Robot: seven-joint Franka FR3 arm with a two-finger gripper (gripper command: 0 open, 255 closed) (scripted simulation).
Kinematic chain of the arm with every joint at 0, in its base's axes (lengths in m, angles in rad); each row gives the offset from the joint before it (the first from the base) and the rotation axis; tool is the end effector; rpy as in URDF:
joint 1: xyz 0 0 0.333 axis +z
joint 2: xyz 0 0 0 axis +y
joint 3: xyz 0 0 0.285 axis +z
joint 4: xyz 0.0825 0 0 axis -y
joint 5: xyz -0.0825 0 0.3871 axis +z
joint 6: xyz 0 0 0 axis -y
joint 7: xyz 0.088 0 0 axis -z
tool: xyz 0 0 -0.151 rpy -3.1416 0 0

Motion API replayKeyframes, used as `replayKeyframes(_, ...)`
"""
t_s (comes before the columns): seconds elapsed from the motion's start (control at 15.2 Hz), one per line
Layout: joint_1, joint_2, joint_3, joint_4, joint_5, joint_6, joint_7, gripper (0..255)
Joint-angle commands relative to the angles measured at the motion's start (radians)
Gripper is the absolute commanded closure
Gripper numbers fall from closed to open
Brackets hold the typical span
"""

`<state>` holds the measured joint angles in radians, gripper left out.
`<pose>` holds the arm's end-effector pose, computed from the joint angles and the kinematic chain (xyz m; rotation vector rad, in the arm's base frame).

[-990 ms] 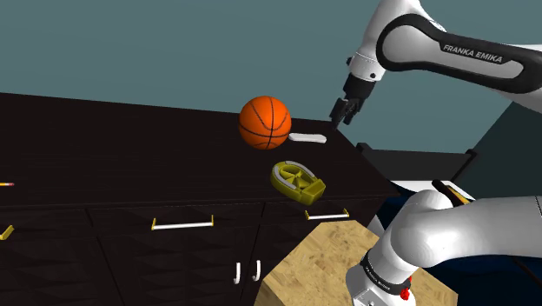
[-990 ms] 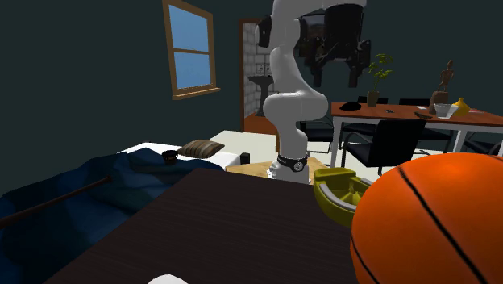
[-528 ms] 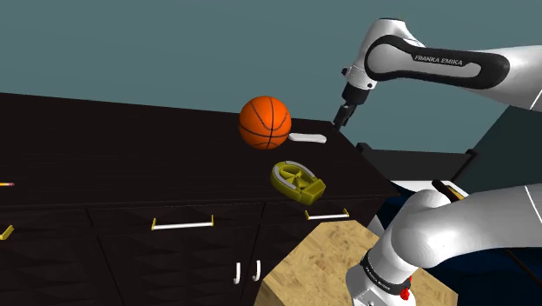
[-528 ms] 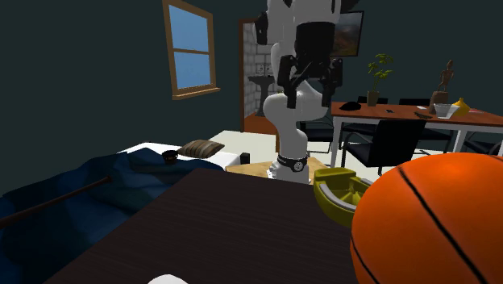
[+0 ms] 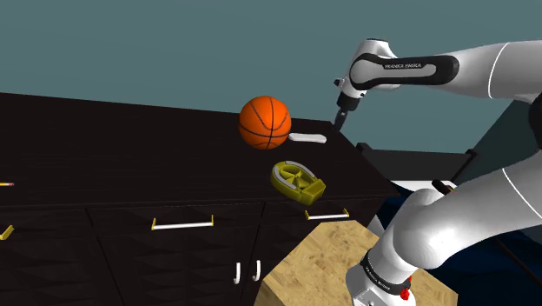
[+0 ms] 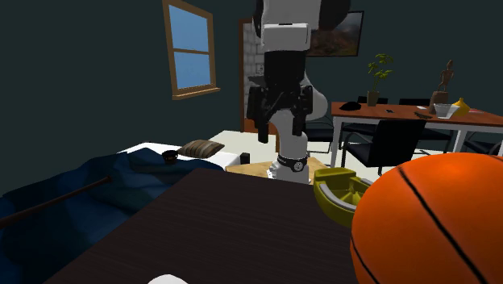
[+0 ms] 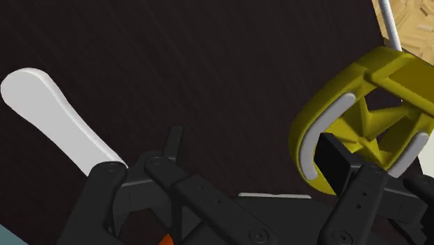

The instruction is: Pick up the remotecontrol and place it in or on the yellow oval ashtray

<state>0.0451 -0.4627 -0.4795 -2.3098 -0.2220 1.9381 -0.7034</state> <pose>0.3980 -0.2127 0.4311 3.0554 0.5922 0.0680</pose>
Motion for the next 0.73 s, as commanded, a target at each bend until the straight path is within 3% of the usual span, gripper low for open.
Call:
replayKeyframes(0.0,0.02,0.08,-0.055,0.047,0.014,0.034,-0.1,0)
replayKeyframes(0.33,0.067,0.296,-0.174,0.164,0.11,0.113,-0.353,0)
replayKeyframes(0.66,0.061,0.552,-0.234,0.322,0.29,0.15,-0.634,0)
